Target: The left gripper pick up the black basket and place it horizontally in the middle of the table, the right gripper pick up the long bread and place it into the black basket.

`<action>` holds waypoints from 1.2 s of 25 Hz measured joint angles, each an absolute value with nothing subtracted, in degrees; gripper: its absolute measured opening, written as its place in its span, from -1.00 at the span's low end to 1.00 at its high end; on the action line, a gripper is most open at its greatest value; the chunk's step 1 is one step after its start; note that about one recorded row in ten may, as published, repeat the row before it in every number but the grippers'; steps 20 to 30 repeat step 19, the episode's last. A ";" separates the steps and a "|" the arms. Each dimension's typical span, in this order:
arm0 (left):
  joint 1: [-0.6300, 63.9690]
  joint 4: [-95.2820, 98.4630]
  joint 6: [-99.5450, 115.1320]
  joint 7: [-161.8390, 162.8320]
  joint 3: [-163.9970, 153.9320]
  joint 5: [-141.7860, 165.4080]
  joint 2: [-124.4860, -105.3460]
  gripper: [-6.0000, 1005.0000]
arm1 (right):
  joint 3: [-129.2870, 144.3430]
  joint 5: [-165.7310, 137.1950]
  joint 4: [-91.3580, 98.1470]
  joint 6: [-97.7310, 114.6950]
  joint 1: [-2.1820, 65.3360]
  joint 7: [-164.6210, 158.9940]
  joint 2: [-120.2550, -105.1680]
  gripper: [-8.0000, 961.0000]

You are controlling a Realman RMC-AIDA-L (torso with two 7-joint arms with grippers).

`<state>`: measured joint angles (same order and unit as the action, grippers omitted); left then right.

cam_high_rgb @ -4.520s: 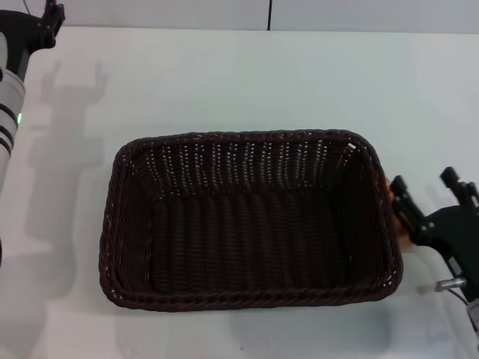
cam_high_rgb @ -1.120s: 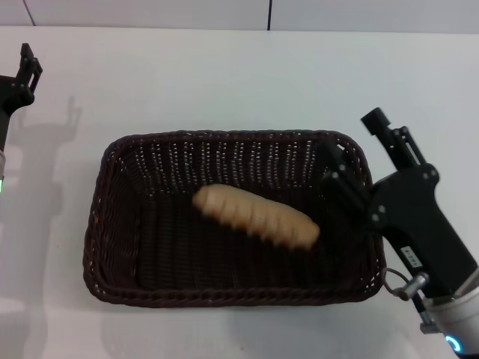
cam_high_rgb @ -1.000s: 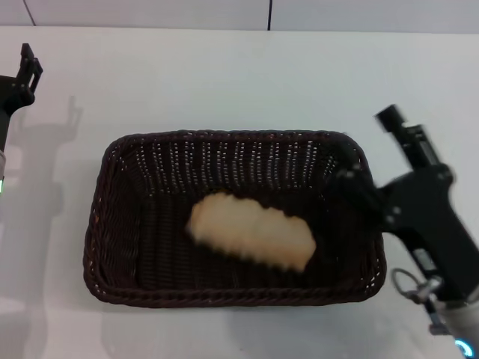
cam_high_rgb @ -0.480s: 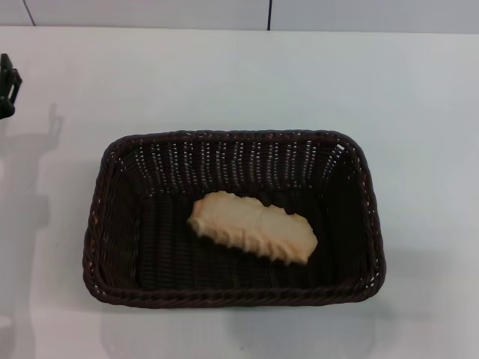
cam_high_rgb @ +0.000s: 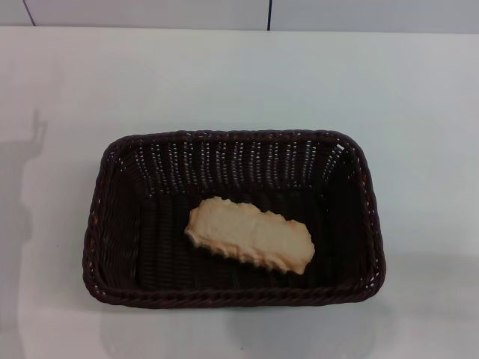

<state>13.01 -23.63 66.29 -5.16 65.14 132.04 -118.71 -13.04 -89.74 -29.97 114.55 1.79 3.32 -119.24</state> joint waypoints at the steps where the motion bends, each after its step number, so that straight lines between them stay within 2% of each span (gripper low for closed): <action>1: 13.01 -23.63 66.29 -5.16 65.14 132.04 -118.71 0.63 | -13.04 -89.74 -29.97 114.55 1.79 3.32 -119.24 0.63; 30: 12.93 -22.32 68.20 -4.78 63.14 132.26 -118.75 0.63 | -12.90 -89.55 -30.03 114.42 2.19 3.07 -119.45 0.63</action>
